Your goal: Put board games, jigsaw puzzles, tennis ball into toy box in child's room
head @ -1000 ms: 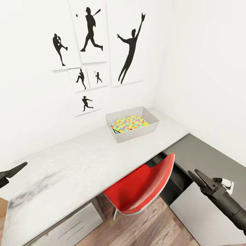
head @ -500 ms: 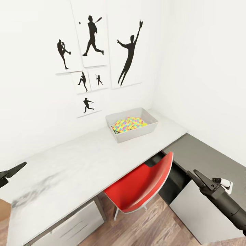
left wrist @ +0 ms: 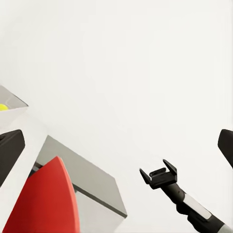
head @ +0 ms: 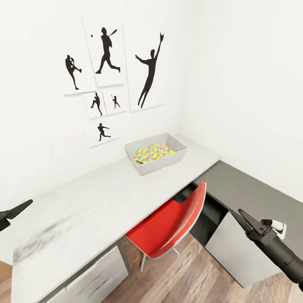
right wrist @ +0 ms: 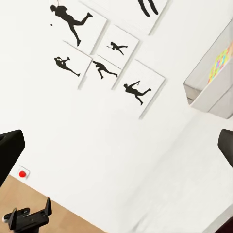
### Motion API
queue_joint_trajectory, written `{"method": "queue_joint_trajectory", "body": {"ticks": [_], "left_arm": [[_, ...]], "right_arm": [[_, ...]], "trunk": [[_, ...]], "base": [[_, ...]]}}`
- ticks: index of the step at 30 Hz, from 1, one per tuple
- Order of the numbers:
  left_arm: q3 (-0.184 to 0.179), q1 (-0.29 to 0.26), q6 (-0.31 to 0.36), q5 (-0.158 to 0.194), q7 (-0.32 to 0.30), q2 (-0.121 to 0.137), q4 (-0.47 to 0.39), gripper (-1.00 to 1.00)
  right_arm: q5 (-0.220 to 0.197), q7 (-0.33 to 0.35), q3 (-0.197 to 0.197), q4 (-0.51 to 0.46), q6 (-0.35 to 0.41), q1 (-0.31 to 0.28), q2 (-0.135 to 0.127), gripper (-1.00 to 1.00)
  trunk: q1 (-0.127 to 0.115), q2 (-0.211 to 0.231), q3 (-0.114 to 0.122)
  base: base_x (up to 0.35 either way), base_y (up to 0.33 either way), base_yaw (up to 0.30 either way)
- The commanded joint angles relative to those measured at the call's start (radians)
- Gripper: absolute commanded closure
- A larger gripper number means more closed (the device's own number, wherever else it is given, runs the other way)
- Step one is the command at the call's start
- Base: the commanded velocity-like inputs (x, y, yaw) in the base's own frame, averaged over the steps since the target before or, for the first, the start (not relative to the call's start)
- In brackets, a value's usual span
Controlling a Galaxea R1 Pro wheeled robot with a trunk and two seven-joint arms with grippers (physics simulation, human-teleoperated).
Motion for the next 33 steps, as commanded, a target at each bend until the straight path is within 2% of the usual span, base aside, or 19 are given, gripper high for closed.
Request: {"method": "queue_joint_trajectory", "body": {"ticks": [1, 33], "left_arm": [[0.000, -0.001, 0.010, 0.000, -0.003, 0.000, 0.000, -1.00], [0.000, -0.001, 0.006, 0.000, -0.003, -0.002, 0.000, -1.00]], "right_arm": [[-0.004, 0.000, 0.000, 0.000, 0.006, -0.001, 0.000, -1.00], [-0.002, -0.003, 0.000, 0.002, 0.005, -0.001, 0.000, -1.00]], "trunk": [[0.001, -0.002, 0.000], [0.001, -0.002, 0.046]], "base": [[-0.007, 0.017, -0.182], [-0.001, 0.001, -0.200]]}}
